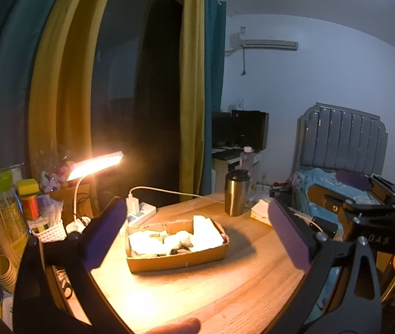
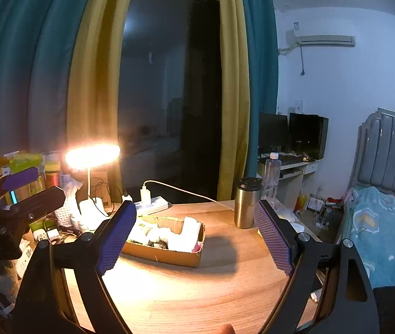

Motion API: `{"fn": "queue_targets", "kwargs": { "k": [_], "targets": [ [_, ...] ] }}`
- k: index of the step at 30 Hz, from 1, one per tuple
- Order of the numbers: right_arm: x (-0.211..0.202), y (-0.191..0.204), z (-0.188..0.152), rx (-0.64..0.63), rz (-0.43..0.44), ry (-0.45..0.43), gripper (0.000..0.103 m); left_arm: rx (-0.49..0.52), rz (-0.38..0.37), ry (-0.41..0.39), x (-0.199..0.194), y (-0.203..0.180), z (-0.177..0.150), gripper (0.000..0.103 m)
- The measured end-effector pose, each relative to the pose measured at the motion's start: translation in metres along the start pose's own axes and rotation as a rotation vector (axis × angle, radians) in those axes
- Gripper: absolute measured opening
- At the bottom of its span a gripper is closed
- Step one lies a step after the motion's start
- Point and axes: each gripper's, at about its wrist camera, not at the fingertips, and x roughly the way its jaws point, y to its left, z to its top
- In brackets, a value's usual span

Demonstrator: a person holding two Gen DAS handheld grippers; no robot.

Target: Organize soft objects

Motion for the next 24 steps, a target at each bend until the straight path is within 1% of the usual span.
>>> {"fn": "queue_targets", "kwargs": {
  "k": [12,24],
  "targets": [
    [-0.0013,0.0004,-0.0002,-0.004,-0.004,0.004,0.089,0.015,-0.012,-0.002,0.0021,-0.0032,0.0021,0.102],
    [-0.0002,-0.0018,-0.0020,-0.003,-0.013,0.009,0.089,0.009,-0.011,-0.001,0.0008,-0.0053,0.0010,0.102]
  ]
}}
